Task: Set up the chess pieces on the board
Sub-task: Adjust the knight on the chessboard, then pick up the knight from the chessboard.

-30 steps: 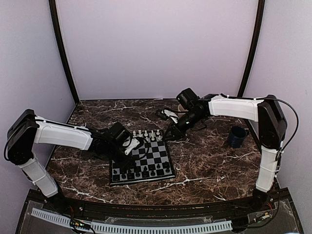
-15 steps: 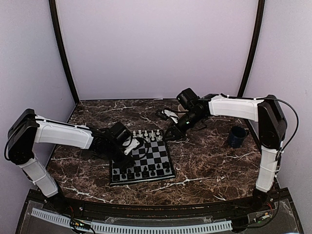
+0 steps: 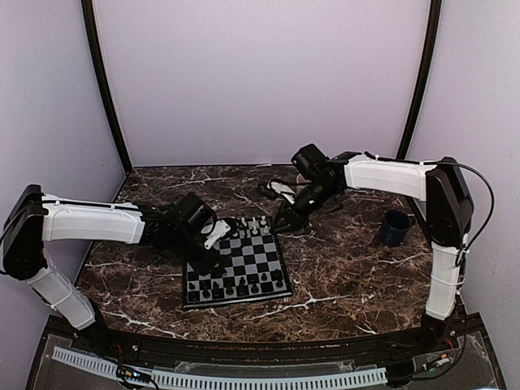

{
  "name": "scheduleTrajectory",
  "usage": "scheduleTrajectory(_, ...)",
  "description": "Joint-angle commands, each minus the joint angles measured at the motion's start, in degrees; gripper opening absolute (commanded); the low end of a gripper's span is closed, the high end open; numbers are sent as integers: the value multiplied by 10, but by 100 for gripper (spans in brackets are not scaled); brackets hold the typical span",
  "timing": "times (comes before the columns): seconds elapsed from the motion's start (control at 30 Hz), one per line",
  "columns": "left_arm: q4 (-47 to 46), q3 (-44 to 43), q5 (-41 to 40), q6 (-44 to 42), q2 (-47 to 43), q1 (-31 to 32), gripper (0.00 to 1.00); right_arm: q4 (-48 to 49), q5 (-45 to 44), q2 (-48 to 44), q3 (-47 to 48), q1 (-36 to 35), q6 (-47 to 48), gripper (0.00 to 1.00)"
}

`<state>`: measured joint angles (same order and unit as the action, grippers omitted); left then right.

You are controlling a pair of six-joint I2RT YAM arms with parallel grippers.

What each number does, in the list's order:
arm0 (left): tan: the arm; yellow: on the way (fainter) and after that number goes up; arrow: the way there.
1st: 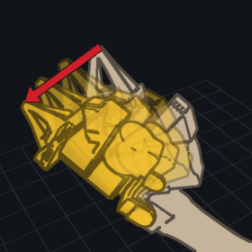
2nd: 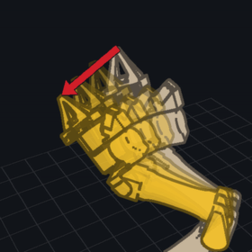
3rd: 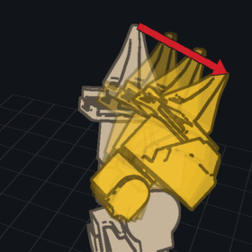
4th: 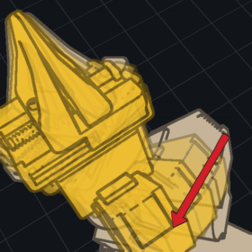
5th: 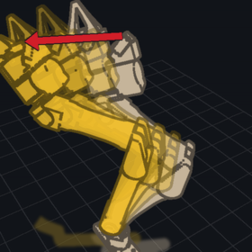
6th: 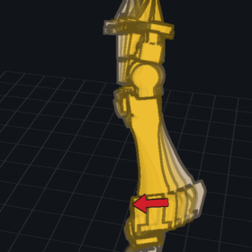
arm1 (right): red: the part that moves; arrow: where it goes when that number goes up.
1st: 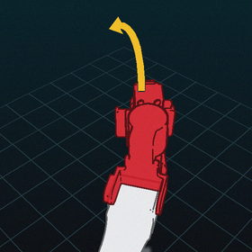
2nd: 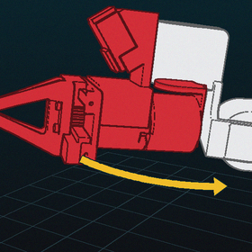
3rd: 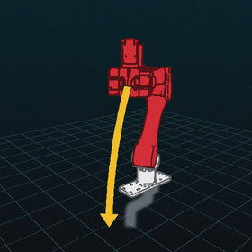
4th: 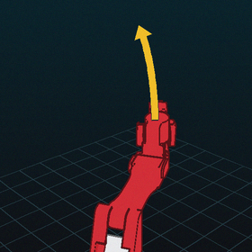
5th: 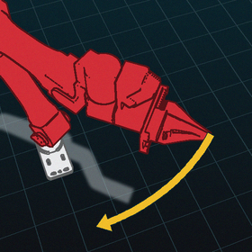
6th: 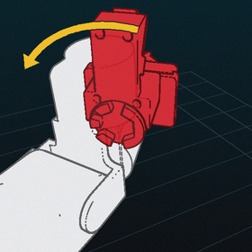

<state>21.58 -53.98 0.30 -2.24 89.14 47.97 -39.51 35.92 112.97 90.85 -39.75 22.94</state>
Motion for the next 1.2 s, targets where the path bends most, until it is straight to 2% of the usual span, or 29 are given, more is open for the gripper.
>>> scheduleTrajectory(0.0,39,-11,-22,-19,-70,-3,45,-44,5,17,37,-11,77,28)
scheduleTrajectory(0.1,28,5,-28,7,-116,-34,45,-40,-10,31,46,-24,107,28)
scheduleTrajectory(0.27,-18,45,-6,97,-185,-121,43,-46,-73,81,105,-68,131,27)
scheduleTrajectory(0.47,-55,80,-2,165,-207,-179,44,-48,-123,149,176,-115,151,27)
scheduleTrajectory(0.67,-107,112,19,189,-229,-187,44,-79,-146,210,250,-149,162,28)
scheduleTrajectory(0.97,-122,126,37,180,-246,-187,45,-102,-148,239,275,-177,178,36)
scheduleTrajectory(1.17,-129,137,38,181,-256,-187,45,-106,-146,255,293,-181,174,36)
